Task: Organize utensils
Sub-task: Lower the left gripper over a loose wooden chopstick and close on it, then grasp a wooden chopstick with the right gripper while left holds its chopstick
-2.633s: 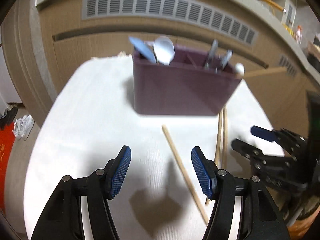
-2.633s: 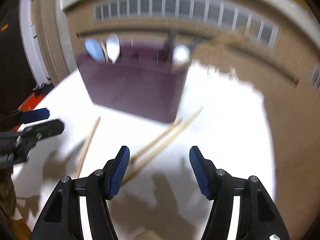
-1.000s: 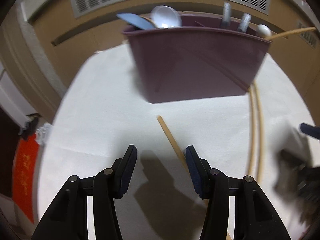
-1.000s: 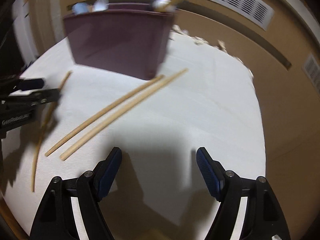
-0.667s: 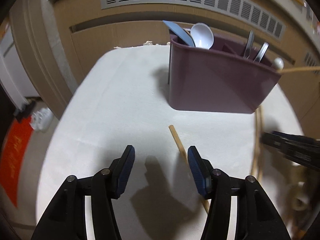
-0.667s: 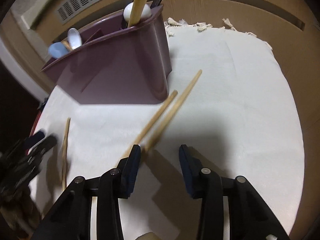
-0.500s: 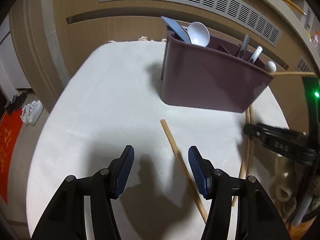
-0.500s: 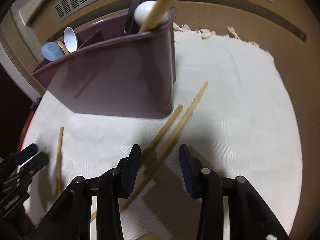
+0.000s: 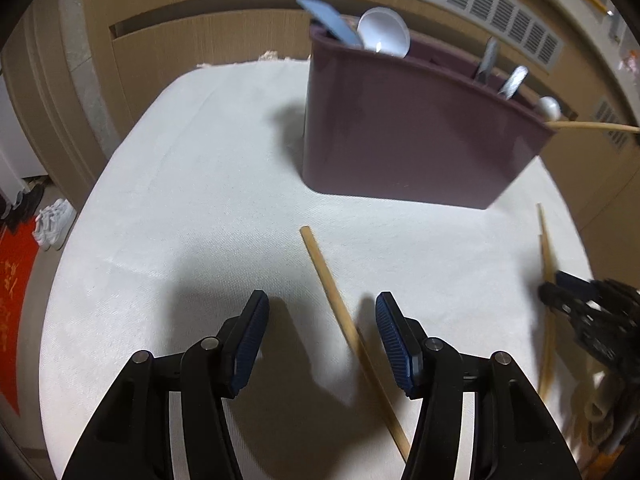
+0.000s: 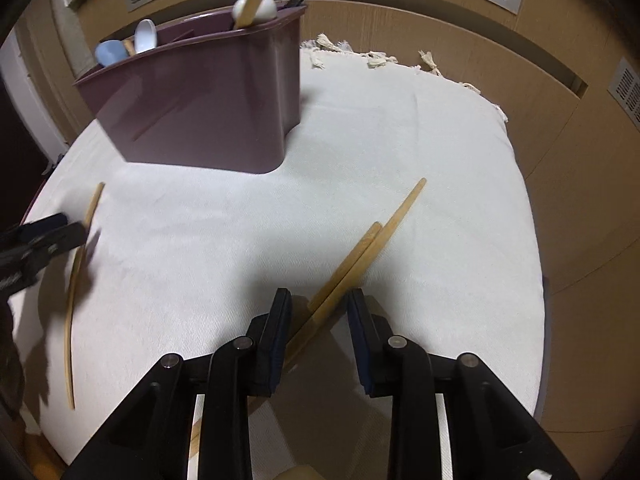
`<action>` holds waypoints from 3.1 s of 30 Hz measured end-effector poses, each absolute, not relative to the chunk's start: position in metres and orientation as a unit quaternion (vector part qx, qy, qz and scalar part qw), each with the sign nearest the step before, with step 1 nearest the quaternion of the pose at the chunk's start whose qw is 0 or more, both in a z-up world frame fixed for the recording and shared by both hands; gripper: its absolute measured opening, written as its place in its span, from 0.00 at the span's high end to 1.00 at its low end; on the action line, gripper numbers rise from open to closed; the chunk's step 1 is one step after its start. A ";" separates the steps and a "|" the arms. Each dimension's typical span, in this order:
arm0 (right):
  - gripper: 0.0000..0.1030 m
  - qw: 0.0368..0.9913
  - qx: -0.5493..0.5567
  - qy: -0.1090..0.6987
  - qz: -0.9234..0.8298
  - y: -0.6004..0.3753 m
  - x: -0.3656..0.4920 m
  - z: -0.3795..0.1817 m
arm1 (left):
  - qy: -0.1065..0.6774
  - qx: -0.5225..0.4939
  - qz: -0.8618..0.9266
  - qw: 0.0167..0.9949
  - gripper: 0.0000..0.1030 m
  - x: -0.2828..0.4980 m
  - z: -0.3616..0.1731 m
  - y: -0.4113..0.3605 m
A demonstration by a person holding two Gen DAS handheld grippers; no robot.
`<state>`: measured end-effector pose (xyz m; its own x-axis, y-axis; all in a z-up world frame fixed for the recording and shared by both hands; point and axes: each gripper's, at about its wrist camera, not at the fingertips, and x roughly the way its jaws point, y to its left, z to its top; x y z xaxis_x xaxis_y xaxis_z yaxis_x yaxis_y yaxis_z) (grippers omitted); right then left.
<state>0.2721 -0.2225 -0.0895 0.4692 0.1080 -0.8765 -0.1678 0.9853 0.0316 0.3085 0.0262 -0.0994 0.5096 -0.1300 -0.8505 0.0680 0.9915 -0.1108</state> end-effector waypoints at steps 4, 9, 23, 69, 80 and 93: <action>0.72 0.868 -0.006 0.487 0.098 -0.232 0.265 -0.083 | 0.488 0.007 -0.040 0.872 0.59 0.322 -0.100 0.011; 0.68 0.872 0.023 0.483 0.079 -0.255 0.272 -0.084 | 0.487 0.033 -0.099 0.867 0.81 0.323 -0.099 -0.025; 0.69 0.861 0.023 0.506 0.045 -0.255 0.307 -0.091 | 0.500 0.082 -0.119 0.854 0.78 0.288 -0.096 -0.038; 0.81 0.858 0.045 0.506 0.076 -0.252 0.307 -0.096 | 0.448 0.061 -0.138 0.881 0.94 0.282 -0.070 -0.024; 0.82 0.845 -0.023 0.532 0.055 -0.234 0.318 -0.103 | 0.486 0.020 -0.158 0.860 0.84 0.273 -0.091 -0.006; 0.81 0.853 -0.018 0.516 0.079 -0.247 0.294 -0.103 | 0.536 0.066 -0.185 0.821 0.21 0.292 -0.106 -0.046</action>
<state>0.2940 -0.2474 -0.1032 0.4551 0.1163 -0.8828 -0.1529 0.9869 0.0512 0.2916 -0.0456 -0.1058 0.3574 -0.2331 -0.9044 0.3755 0.9225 -0.0893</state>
